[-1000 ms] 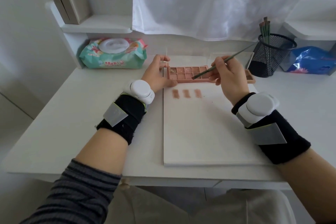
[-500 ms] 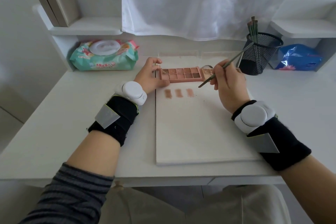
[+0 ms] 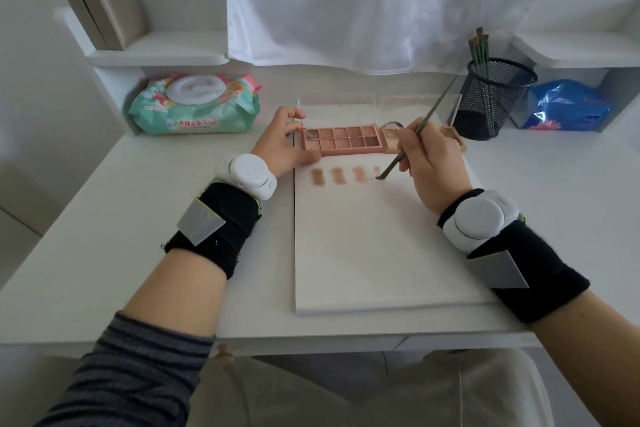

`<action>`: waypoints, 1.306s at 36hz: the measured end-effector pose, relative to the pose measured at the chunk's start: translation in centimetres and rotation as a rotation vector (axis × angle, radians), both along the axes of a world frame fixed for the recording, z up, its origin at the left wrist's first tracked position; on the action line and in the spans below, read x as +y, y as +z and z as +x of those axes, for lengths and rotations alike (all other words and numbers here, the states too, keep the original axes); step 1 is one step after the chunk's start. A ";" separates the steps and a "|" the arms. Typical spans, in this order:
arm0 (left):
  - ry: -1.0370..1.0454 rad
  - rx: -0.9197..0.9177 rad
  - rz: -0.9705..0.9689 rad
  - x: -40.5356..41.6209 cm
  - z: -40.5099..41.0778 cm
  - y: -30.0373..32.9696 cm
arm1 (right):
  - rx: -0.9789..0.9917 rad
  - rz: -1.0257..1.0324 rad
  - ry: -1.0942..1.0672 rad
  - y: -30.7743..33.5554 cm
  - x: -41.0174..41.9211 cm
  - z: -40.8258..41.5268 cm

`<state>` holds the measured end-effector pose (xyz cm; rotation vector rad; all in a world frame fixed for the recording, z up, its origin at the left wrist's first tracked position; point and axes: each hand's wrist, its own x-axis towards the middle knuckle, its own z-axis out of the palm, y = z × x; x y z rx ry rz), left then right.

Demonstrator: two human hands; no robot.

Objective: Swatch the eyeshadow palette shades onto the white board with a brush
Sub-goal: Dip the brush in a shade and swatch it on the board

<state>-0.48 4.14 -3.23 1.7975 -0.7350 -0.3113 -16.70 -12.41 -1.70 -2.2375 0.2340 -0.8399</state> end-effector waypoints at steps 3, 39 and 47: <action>0.005 0.003 -0.001 0.0 0.0 0.0 | -0.045 0.008 -0.021 0.0 0.0 0.1; 0.053 -0.012 0.063 0.1 -0.2 0.1 | -0.045 0.015 -0.008 -0.1 0.0 0.0; 0.048 -0.008 0.053 0.1 -0.1 0.1 | -0.040 -0.014 0.022 -0.1 0.2 -0.2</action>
